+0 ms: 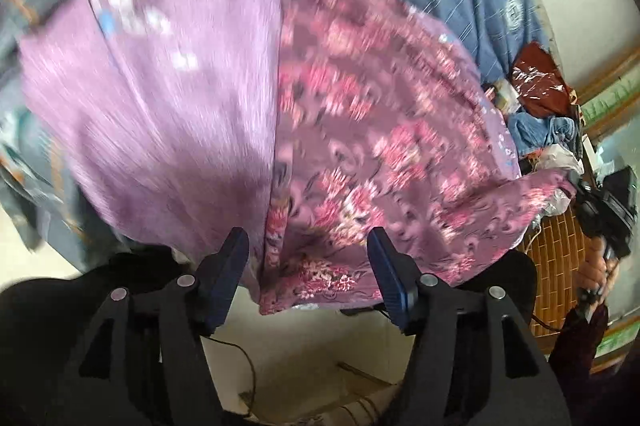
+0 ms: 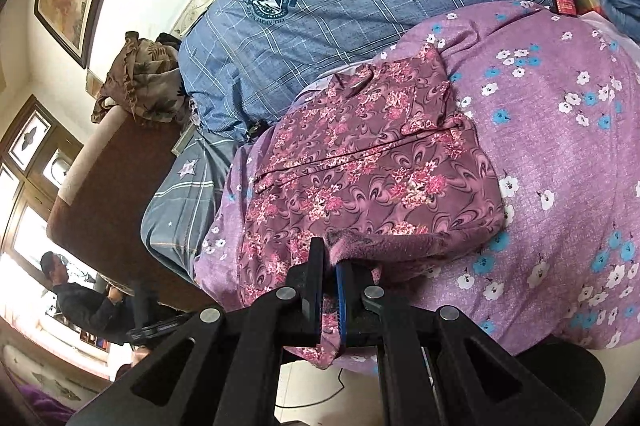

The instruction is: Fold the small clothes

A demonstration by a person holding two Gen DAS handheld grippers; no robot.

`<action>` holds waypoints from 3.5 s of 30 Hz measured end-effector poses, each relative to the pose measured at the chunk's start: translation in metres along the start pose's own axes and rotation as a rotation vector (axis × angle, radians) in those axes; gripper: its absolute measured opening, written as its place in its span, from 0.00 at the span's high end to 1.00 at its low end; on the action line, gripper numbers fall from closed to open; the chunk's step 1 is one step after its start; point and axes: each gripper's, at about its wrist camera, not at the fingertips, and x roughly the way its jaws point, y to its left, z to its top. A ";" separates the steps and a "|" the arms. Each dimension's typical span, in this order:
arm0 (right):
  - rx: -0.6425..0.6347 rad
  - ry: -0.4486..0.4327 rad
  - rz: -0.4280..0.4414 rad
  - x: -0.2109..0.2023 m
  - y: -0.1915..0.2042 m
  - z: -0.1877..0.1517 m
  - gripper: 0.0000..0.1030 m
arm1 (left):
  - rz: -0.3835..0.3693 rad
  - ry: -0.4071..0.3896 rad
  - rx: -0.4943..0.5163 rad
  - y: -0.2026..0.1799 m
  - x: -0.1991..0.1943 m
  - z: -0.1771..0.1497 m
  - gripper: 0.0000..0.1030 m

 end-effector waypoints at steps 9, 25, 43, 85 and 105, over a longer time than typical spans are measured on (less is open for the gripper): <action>-0.004 0.001 -0.010 -0.001 0.001 -0.005 0.95 | -0.069 0.039 -0.076 0.008 0.035 -0.011 0.70; 0.015 0.028 -0.024 0.010 -0.006 -0.012 0.95 | 0.063 0.004 -0.088 0.013 0.043 -0.011 0.58; -0.030 -0.103 -0.051 -0.018 0.000 0.047 0.96 | -0.322 -0.034 0.012 -0.042 -0.042 0.049 0.97; -0.340 0.279 -0.260 0.398 0.079 0.173 0.74 | 0.139 -0.341 -0.347 -0.022 0.105 0.237 0.32; -0.062 0.021 -0.462 0.232 -0.033 0.163 0.71 | 0.337 -0.305 -0.050 -0.080 0.123 0.243 0.26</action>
